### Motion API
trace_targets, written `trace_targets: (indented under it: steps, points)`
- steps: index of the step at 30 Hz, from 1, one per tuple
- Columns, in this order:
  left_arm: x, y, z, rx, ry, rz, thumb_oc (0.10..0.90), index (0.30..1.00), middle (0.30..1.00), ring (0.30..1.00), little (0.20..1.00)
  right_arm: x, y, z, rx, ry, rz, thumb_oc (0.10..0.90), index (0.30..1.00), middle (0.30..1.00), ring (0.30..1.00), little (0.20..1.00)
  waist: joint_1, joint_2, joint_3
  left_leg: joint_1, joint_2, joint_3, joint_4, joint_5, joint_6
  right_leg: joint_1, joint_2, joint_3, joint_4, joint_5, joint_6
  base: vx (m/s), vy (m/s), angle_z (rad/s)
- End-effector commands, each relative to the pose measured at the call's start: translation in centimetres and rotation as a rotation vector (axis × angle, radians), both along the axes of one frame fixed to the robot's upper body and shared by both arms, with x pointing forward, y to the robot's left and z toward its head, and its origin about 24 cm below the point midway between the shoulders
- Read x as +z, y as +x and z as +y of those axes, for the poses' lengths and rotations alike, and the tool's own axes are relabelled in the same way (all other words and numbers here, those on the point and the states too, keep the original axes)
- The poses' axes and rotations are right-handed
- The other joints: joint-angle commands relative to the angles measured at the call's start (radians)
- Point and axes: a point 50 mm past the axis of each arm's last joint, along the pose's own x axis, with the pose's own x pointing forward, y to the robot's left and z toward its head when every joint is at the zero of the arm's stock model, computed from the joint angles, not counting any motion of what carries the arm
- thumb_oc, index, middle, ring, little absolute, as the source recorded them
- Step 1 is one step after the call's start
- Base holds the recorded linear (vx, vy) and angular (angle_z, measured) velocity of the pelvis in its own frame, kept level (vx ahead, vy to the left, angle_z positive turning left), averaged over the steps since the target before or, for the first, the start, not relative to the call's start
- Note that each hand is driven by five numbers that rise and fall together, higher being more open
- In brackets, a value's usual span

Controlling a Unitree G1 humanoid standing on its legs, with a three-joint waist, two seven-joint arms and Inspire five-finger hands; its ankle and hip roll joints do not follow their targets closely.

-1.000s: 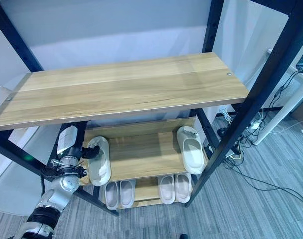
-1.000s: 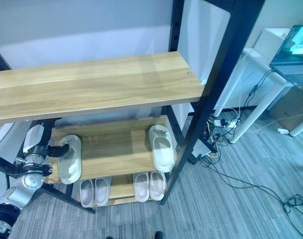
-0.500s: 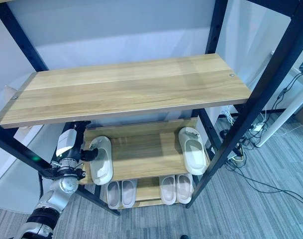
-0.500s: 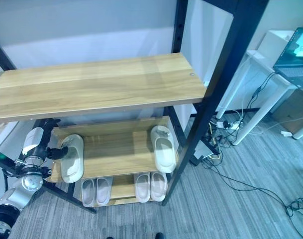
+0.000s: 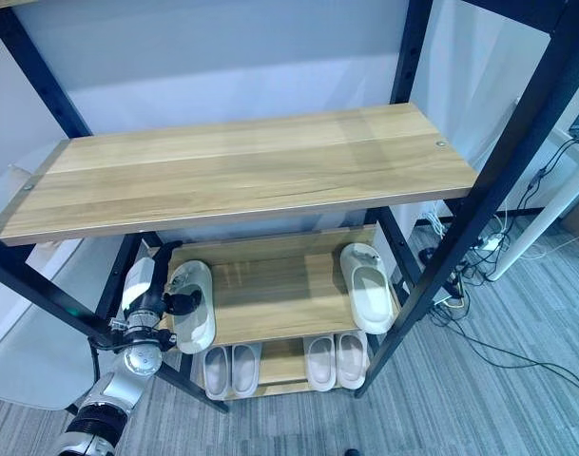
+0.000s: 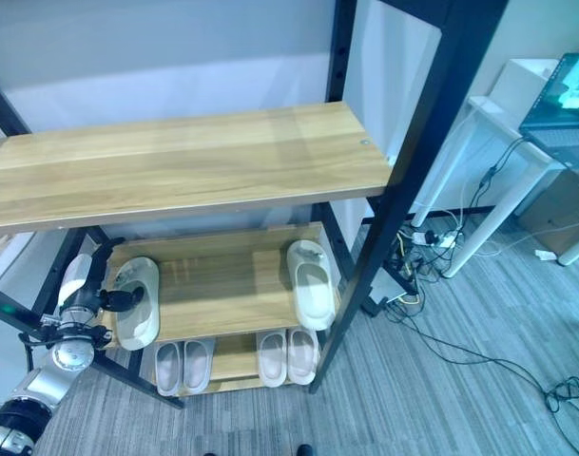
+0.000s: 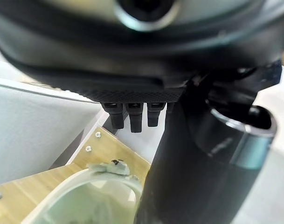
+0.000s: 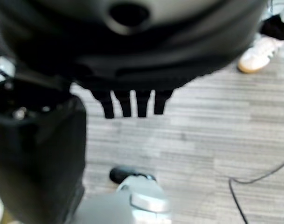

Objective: Arrange the slippers neatly on the shoe rack.

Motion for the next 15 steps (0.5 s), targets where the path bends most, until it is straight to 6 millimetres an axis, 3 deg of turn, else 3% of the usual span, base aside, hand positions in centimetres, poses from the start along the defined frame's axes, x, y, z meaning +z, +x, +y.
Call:
trace_targets:
  steps: [1,4,5,6,7,8,9,15]
  points:
    - [4.9,2.8,0.6,-0.024,0.072,-0.177,0.800,0.900,0.900,0.900,0.900,0.2,-0.1,-0.6,0.006,-0.029,0.009,0.800,0.900,0.900,0.900,0.900,-0.013,-0.017,-0.011,0.010,-0.061,0.004,0.005,-0.069,0.016,0.041,-0.021,-0.020,0.013,-0.096,0.070,0.00,0.000,0.00]
    - [4.7,3.1,0.6,-0.018,0.125,-0.154,0.800,0.900,0.900,0.900,0.900,0.1,0.0,-0.6,0.007,-0.031,0.009,0.800,0.900,0.900,0.900,0.900,-0.015,-0.017,-0.010,0.009,-0.061,0.004,0.005,-0.069,0.016,0.040,-0.020,-0.019,0.013,-0.096,0.069,0.00,0.000,0.00]
    - [4.5,3.2,0.5,-0.019,0.132,-0.143,0.648,0.672,0.672,0.672,0.672,0.2,0.1,-0.6,0.008,-0.032,0.007,0.800,0.900,0.900,0.900,0.900,-0.015,-0.017,-0.009,0.008,-0.061,0.004,0.005,-0.069,0.016,0.040,-0.020,-0.019,0.013,-0.096,0.069,0.00,0.000,0.00]
    - [4.5,3.2,0.5,-0.019,0.132,-0.143,0.557,0.535,0.535,0.535,0.535,0.2,0.1,-0.6,0.008,-0.032,0.007,0.800,0.900,0.900,0.900,0.900,-0.015,-0.017,-0.009,0.008,-0.061,0.004,0.005,-0.069,0.016,0.040,-0.020,-0.019,0.013,-0.096,0.069,0.00,0.000,0.00]
    - [4.4,3.3,0.3,-0.028,0.142,-0.135,0.525,0.488,0.488,0.488,0.488,0.2,0.1,-0.6,0.009,-0.033,0.008,0.800,0.900,0.900,0.900,0.900,-0.016,-0.018,-0.008,0.008,-0.060,0.004,0.005,-0.069,0.016,0.040,-0.020,-0.019,0.013,-0.097,0.069,0.00,0.000,0.00]
    - [4.2,3.4,0.1,-0.040,0.182,-0.118,0.420,0.331,0.331,0.331,0.331,0.2,0.1,-0.6,0.013,-0.032,0.004,0.800,0.900,0.900,0.900,0.900,-0.017,-0.018,-0.006,0.007,-0.060,0.005,0.005,-0.069,0.016,0.039,-0.020,-0.019,0.013,-0.097,0.069,0.00,0.000,0.00]
    - [4.0,3.4,0.1,-0.045,0.205,-0.106,0.400,0.300,0.300,0.300,0.300,0.2,0.2,-0.6,0.014,-0.033,0.003,0.800,0.900,0.900,0.900,0.900,-0.018,-0.018,-0.006,0.007,-0.059,0.006,0.005,-0.070,0.015,0.037,-0.020,-0.020,0.013,-0.097,0.069,0.00,0.000,0.00]
    - [3.5,3.8,-0.3,-0.060,0.277,-0.068,0.400,0.300,0.300,0.300,0.300,0.2,0.2,-0.8,0.007,-0.039,-0.003,0.800,0.900,0.900,0.900,0.900,-0.018,-0.020,-0.005,-0.001,-0.057,0.006,0.005,-0.070,0.016,0.030,-0.019,-0.019,0.013,-0.094,0.071,0.00,0.000,0.00]
